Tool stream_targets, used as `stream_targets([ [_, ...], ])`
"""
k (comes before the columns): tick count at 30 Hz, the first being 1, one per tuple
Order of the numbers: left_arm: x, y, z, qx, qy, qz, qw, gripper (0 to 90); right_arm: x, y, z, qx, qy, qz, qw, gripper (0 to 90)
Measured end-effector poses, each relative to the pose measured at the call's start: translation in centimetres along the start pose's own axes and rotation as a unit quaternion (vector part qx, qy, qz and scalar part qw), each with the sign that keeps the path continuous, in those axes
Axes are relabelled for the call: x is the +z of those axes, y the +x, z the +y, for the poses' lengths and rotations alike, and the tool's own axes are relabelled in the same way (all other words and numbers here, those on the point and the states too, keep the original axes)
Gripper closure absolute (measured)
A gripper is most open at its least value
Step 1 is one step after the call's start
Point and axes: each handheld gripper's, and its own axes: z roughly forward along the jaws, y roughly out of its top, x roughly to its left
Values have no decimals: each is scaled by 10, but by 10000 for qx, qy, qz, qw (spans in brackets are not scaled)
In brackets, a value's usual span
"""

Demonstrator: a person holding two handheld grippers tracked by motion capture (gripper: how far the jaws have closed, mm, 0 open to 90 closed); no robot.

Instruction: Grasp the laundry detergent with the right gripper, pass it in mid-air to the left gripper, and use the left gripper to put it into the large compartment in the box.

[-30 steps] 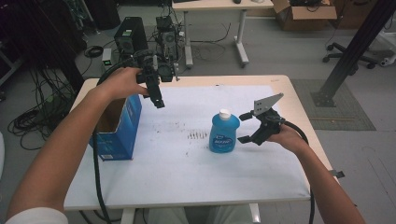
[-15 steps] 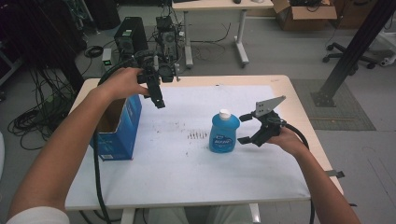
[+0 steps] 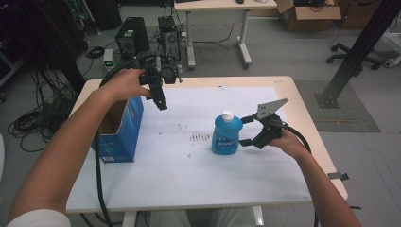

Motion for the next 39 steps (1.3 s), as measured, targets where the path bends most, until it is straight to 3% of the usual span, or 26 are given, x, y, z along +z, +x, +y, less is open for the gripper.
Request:
stream_targets([
  [39,1,1,-2,-30,17,1,10000,88,31,5,2,-71,-194,202,9996,81],
])
